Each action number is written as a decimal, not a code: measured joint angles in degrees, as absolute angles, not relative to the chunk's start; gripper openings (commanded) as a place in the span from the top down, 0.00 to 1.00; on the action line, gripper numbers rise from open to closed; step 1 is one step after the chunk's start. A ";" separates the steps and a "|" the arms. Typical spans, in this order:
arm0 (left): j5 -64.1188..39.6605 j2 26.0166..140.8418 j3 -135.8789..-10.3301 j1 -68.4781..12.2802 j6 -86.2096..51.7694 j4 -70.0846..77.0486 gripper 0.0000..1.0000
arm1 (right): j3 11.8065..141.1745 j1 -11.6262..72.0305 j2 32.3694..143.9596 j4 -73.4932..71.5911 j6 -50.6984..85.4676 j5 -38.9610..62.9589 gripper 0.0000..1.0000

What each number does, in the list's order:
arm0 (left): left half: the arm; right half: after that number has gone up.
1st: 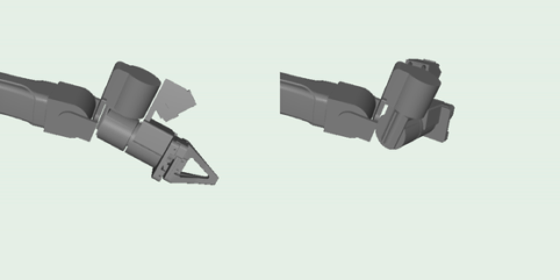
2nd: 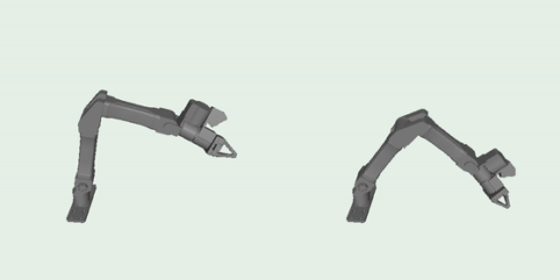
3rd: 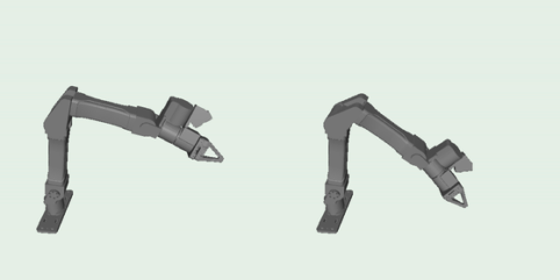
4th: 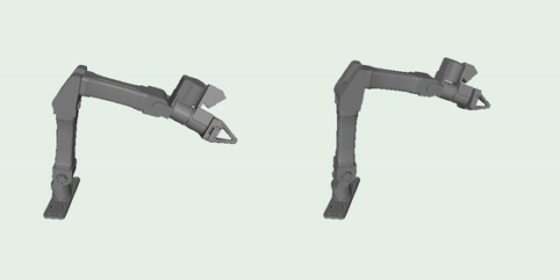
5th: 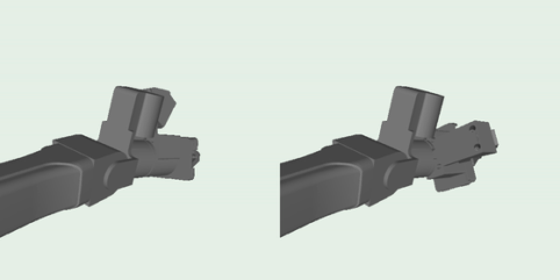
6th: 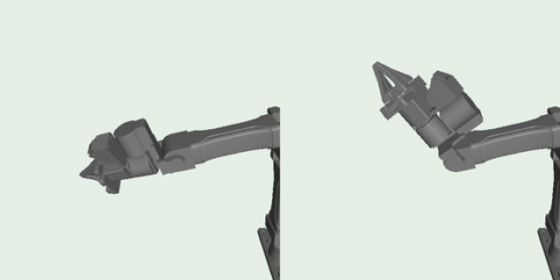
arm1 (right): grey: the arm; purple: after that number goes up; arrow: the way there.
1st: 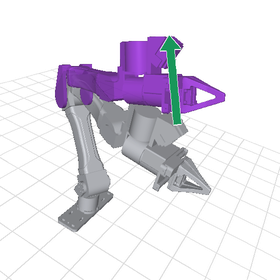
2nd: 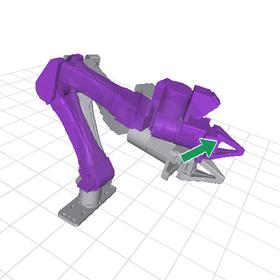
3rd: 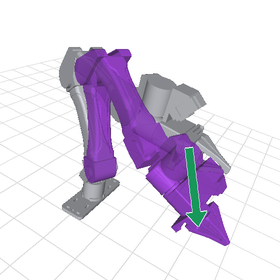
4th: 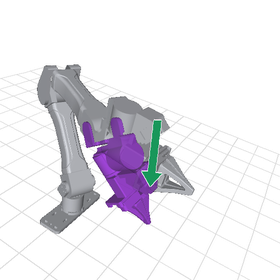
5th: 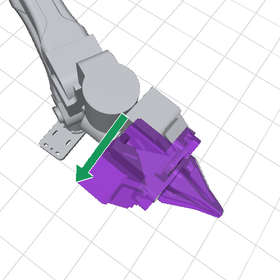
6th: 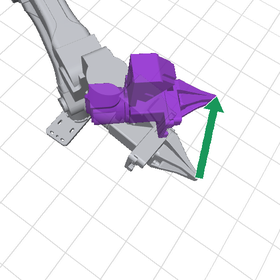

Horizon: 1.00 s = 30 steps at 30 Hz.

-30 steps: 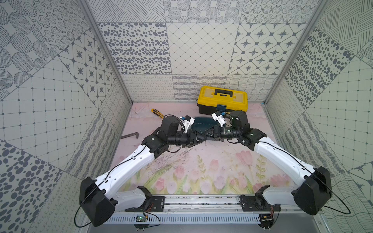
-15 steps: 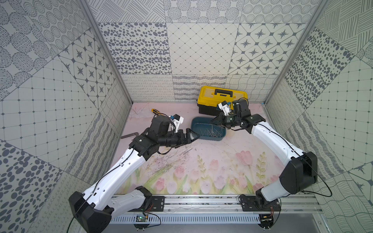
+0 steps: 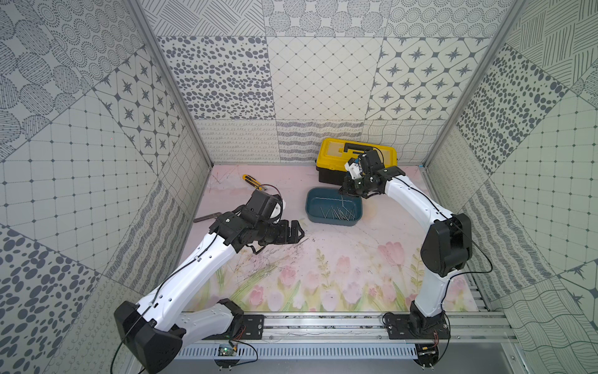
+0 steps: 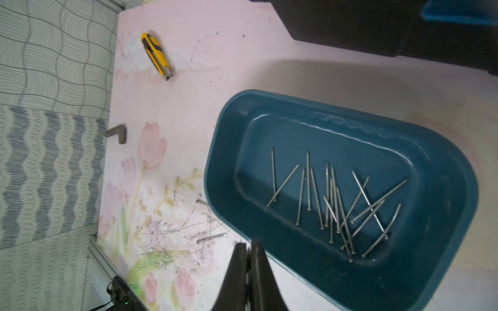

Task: Put the nails on the desktop into the storage box
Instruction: Place the nail in the storage box.

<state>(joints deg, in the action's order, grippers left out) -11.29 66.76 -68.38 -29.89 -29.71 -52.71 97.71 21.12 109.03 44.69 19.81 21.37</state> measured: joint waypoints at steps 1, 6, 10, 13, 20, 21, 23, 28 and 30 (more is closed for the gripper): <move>-10.79 66.89 -68.34 -29.89 -28.99 -53.47 0.02 | 98.32 21.10 110.21 44.95 19.31 20.69 0.97; -8.16 67.53 -67.61 -29.89 -25.71 -57.30 0.01 | 100.25 20.84 114.65 46.33 17.26 17.08 0.97; -6.74 67.75 -66.76 -29.89 -23.97 -59.29 0.01 | 101.58 20.84 117.01 46.89 16.21 14.70 0.96; -6.20 67.81 -65.82 -29.89 -22.98 -60.20 0.01 | 102.61 20.78 118.65 46.92 15.97 13.34 0.96; -4.71 69.95 -64.88 -29.89 -21.30 -61.10 0.01 | 103.18 20.75 122.13 47.03 15.99 11.79 0.91; -4.40 70.54 -64.99 -29.89 -21.21 -61.12 0.01 | 103.18 20.75 122.30 47.05 15.99 11.55 0.89; -4.08 71.96 -65.28 -29.89 -20.82 -61.01 0.00 | 103.11 20.75 122.32 47.16 15.99 11.16 0.85; -3.99 76.42 -66.11 -29.89 -19.66 -60.27 0.01 | 102.26 20.75 122.32 46.94 15.88 10.79 0.72; -4.08 78.19 -66.63 -29.89 -19.25 -59.86 0.01 | 101.51 20.75 122.30 46.96 15.88 10.81 0.71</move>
